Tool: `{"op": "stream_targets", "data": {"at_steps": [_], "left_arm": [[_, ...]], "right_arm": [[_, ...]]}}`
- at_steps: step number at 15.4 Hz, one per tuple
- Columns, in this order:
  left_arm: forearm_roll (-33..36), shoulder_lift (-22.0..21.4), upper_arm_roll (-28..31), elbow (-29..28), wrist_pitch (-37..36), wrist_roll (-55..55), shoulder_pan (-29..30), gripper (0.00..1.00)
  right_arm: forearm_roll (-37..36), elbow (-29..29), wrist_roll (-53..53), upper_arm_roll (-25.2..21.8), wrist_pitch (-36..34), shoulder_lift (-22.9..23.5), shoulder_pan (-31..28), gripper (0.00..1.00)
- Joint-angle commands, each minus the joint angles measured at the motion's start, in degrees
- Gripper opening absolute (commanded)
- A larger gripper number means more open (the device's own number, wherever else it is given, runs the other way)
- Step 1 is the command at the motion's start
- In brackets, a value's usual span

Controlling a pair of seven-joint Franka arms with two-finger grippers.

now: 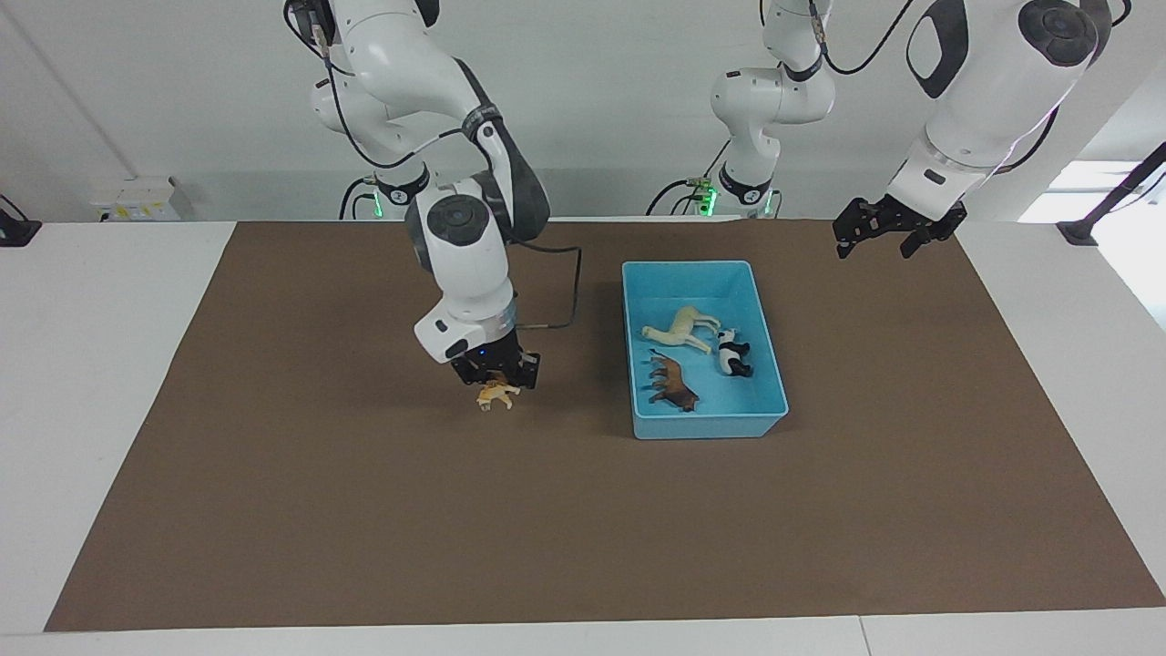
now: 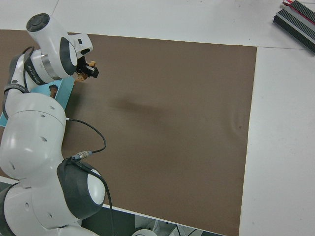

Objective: Put all toys into storage box
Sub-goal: 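Carry the tan animal into the box and open the right gripper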

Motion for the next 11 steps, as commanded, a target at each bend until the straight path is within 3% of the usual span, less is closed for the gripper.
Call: {"op": "stream_targets", "data": {"at_steps": [1, 4, 9, 10, 11], "left_arm": [[-0.5, -0.9, 0.1, -0.6, 0.3, 0.2, 0.2, 1.00], [-0.5, -0.9, 0.1, -0.6, 0.3, 0.2, 0.2, 1.00], [-0.5, -0.9, 0.1, -0.6, 0.3, 0.2, 0.2, 1.00], [-0.5, -0.9, 0.1, -0.6, 0.3, 0.2, 0.2, 1.00], [-0.5, -0.9, 0.1, -0.6, 0.3, 0.2, 0.2, 1.00]], "right_arm": [[1.7, 6.1, 4.1, 0.0, 1.8, 4.6, 5.1, 0.00], [3.0, 3.5, 4.2, 0.0, 9.5, 4.7, 11.3, 0.00], [5.0, -1.8, 5.8, 0.1, 14.0, 6.1, 15.6, 0.00], [5.7, -1.9, 6.7, 0.1, 14.1, 6.3, 16.3, 0.59], [5.7, -2.0, 7.7, 0.1, 13.7, 6.2, 16.4, 0.99]]}}
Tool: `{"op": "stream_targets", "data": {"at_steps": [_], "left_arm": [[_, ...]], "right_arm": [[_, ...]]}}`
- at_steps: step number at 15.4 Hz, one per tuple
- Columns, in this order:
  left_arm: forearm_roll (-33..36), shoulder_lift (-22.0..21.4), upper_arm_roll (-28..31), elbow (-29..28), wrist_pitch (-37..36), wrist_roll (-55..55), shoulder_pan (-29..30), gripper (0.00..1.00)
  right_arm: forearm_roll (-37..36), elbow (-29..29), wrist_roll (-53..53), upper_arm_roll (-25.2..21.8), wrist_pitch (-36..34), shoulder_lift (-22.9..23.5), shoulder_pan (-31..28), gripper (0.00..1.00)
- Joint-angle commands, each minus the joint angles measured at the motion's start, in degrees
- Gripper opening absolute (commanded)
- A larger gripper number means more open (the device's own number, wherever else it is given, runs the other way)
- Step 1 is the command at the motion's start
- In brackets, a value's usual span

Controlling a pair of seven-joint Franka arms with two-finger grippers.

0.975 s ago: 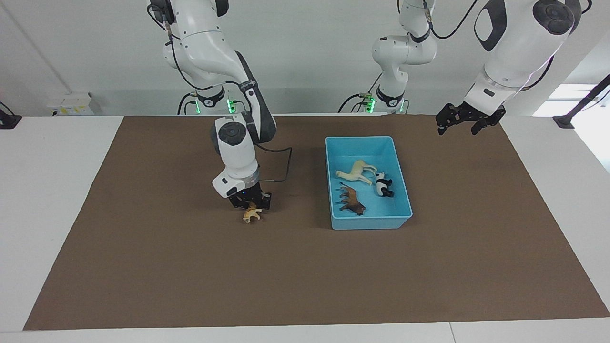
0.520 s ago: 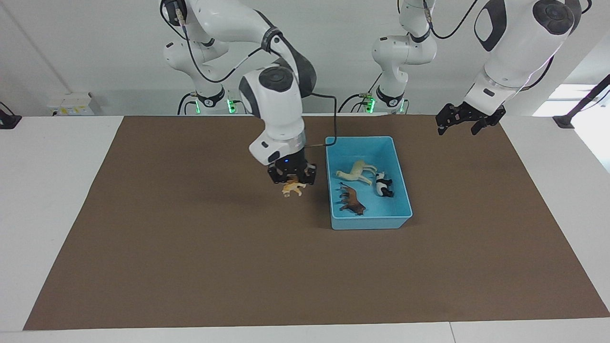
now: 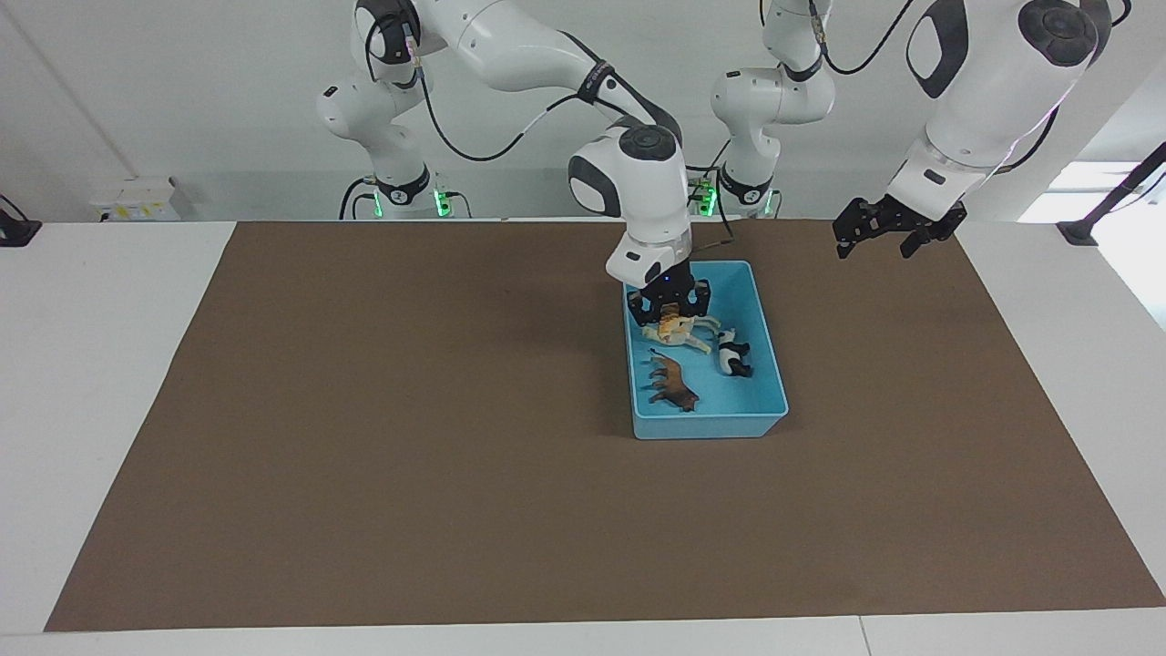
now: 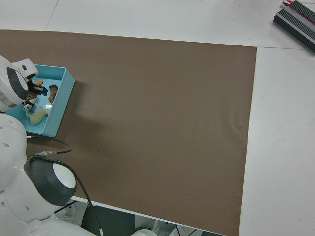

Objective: Put all toys into storage box

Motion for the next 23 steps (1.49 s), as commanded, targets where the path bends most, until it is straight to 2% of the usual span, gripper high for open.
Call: {"op": "stream_targets", "data": {"at_steps": [1, 5, 9, 12, 15, 20, 23], "left_arm": [[-0.5, -0.9, 0.1, -0.6, 0.3, 0.2, 0.2, 1.00], [-0.5, -0.9, 0.1, -0.6, 0.3, 0.1, 0.2, 1.00], [-0.5, -0.9, 0.1, -0.6, 0.3, 0.2, 0.2, 1.00], [-0.5, -0.9, 0.1, -0.6, 0.3, 0.2, 0.2, 1.00], [-0.5, -0.9, 0.1, -0.6, 0.3, 0.2, 0.2, 1.00], [-0.5, -0.9, 0.1, -0.6, 0.3, 0.2, 0.2, 1.00], [-0.5, -0.9, 0.1, -0.6, 0.3, 0.2, 0.2, 1.00]], "right_arm": [[1.5, -1.1, 2.8, -0.2, 0.6, -0.7, 0.5, 1.00], [1.4, 1.1, 9.6, -0.3, -1.1, -0.7, 0.1, 1.00], [1.5, 2.9, 10.4, -1.4, -4.1, -1.5, -1.2, 1.00], [0.7, 2.5, 9.2, -2.3, -7.3, -6.2, -7.2, 1.00], [0.7, 1.6, -2.8, -2.4, -11.2, -9.2, -15.9, 1.00], [-0.1, 1.4, -32.8, -2.5, -18.7, -10.4, -30.8, 1.00], [-2.8, 1.3, -44.3, -2.5, -19.9, -11.2, -38.1, 1.00]]}}
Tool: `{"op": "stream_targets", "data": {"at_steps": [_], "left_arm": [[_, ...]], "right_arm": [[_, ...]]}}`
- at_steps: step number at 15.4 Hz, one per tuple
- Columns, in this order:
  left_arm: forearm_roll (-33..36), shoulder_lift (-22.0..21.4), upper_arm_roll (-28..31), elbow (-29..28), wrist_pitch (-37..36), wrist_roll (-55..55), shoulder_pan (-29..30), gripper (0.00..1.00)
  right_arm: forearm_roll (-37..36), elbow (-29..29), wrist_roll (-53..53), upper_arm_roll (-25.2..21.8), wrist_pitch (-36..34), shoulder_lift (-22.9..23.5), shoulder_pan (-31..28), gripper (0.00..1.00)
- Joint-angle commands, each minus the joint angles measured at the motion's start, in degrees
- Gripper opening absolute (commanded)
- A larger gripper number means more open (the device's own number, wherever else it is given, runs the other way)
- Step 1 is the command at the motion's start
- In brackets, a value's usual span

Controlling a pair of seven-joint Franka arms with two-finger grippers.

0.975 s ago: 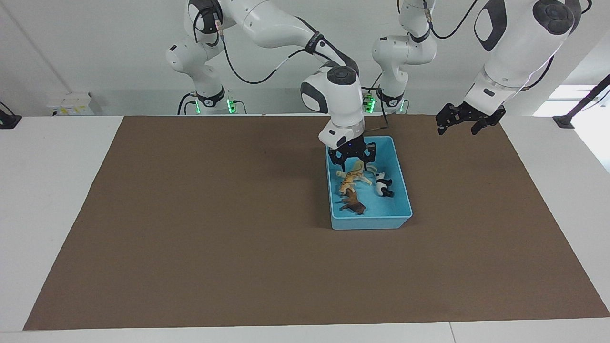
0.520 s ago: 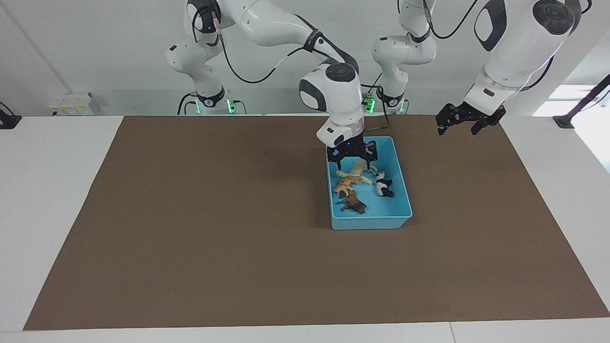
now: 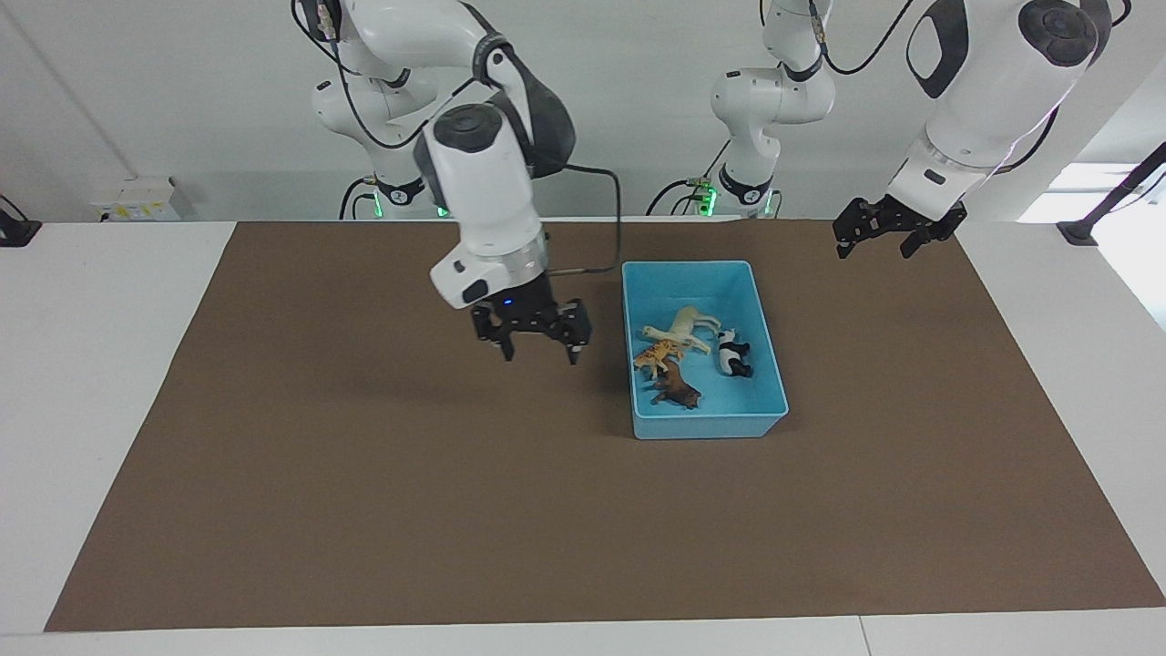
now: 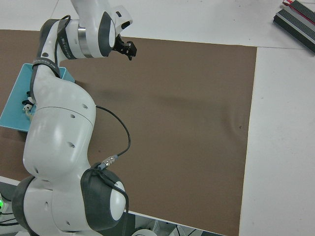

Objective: Put all toys into storage box

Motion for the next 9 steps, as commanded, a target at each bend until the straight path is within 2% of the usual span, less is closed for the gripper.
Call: {"op": "stream_targets", "data": {"at_steps": [1, 5, 9], "left_arm": [[-0.5, -0.9, 0.1, -0.6, 0.3, 0.2, 0.2, 1.00], [-0.5, -0.9, 0.1, -0.6, 0.3, 0.2, 0.2, 1.00], [-0.5, -0.9, 0.1, -0.6, 0.3, 0.2, 0.2, 1.00]], "right_arm": [[-2.1, -1.6, -6.6, 1.0, -1.6, -2.4, -5.6, 1.00], [-2.3, -1.6, -6.6, 0.9, -6.8, -5.6, -8.8, 1.00], [-2.5, -2.1, -6.6, 0.9, -18.4, -11.1, -9.7, 1.00]]}}
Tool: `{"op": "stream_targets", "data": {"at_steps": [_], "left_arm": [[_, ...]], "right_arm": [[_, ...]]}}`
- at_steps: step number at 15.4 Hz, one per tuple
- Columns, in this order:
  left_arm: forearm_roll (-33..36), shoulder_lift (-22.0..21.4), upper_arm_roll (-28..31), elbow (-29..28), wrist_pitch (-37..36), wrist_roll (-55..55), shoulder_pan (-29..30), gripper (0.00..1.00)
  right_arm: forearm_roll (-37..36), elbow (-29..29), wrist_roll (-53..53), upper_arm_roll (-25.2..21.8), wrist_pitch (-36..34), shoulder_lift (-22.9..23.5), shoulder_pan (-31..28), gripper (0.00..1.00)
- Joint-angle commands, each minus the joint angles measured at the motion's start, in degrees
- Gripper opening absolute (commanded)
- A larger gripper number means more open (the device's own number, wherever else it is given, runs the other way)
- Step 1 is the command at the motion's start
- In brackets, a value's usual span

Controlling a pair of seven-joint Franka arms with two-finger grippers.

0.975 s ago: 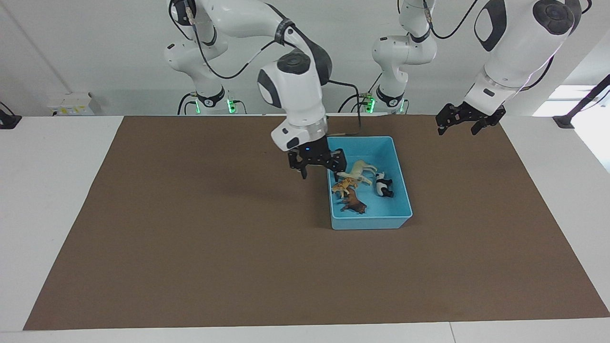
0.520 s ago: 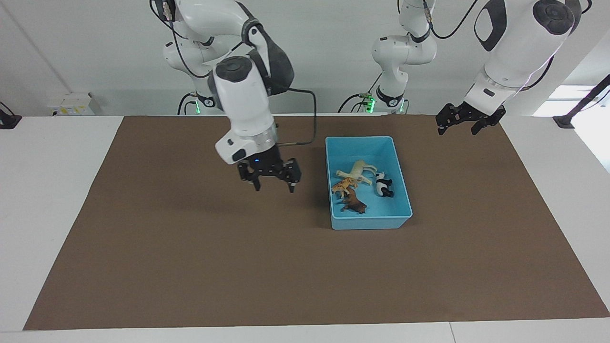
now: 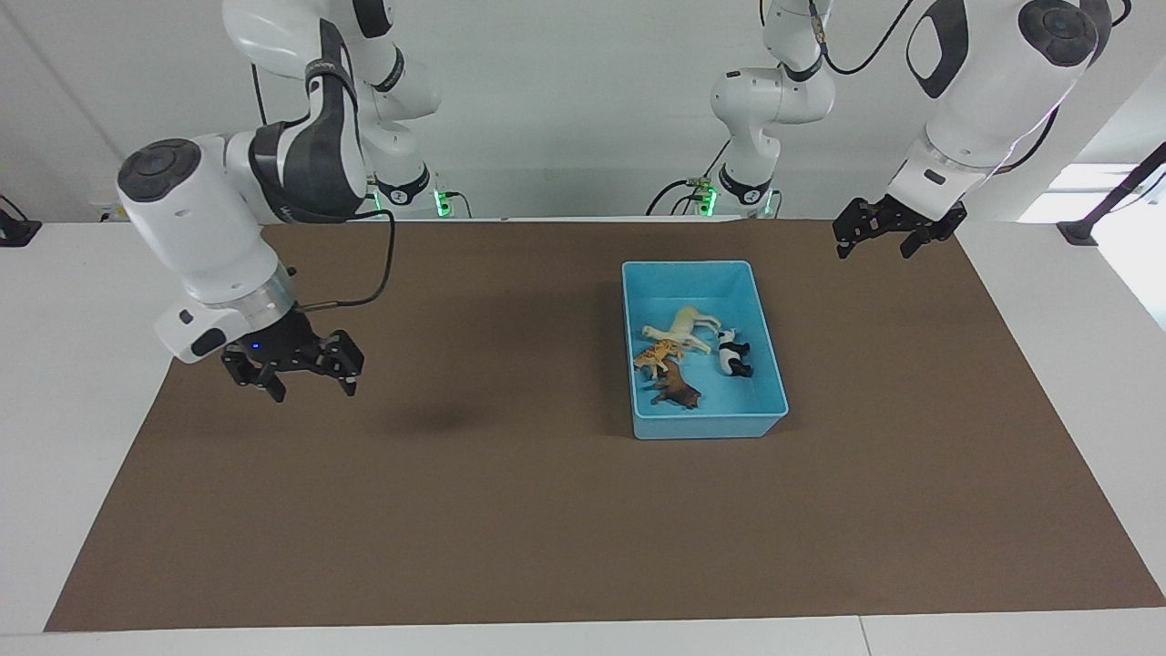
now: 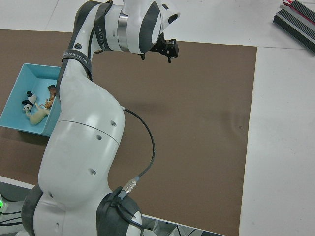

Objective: Put all toys into storage box

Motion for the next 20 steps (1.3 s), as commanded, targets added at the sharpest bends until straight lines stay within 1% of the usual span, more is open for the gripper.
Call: {"op": "stream_targets", "data": {"at_steps": [1, 3, 5, 6, 8, 9, 13, 16, 18, 20], "left_arm": [[-0.5, -0.9, 0.1, -0.6, 0.3, 0.2, 0.2, 1.00], [-0.5, -0.9, 0.1, -0.6, 0.3, 0.2, 0.2, 1.00], [-0.5, -0.9, 0.1, -0.6, 0.3, 0.2, 0.2, 1.00], [-0.5, -0.9, 0.1, -0.6, 0.3, 0.2, 0.2, 1.00], [-0.5, -0.9, 0.1, -0.6, 0.3, 0.2, 0.2, 1.00], [-0.5, -0.9, 0.1, -0.6, 0.3, 0.1, 0.2, 1.00], [-0.5, -0.9, 0.1, -0.6, 0.3, 0.2, 0.2, 1.00], [-0.5, -0.9, 0.1, -0.6, 0.3, 0.2, 0.2, 1.00], [-0.5, -0.9, 0.1, -0.6, 0.3, 0.2, 0.2, 1.00], [-0.5, -0.9, 0.1, -0.6, 0.3, 0.2, 0.2, 1.00]], "right_arm": [[-0.7, -3.9, -0.3, 0.9, -6.1, -6.0, -1.2, 1.00], [-1.0, -10.0, -0.2, 0.9, -6.3, -11.6, -1.2, 1.00], [-1.9, -14.4, -0.5, 0.9, -6.1, -15.0, -1.3, 1.00], [-1.9, -14.6, -0.7, 0.9, -6.1, -15.4, -1.5, 1.00], [-2.8, -14.2, -3.3, 1.3, -5.9, -14.9, -3.8, 1.00], [-3.3, -13.9, -4.9, 1.3, -5.7, -14.9, -4.0, 1.00], [-5.0, -12.3, -5.1, 1.3, -5.6, -15.1, -4.6, 1.00], [-5.2, -11.2, -3.4, 1.3, -4.7, -14.9, -4.6, 1.00], [-5.3, -11.2, 1.5, 1.4, -3.5, -14.9, -4.4, 1.00], [-5.4, -11.3, 1.6, 1.6, -3.9, -15.0, -4.4, 1.00]]}}
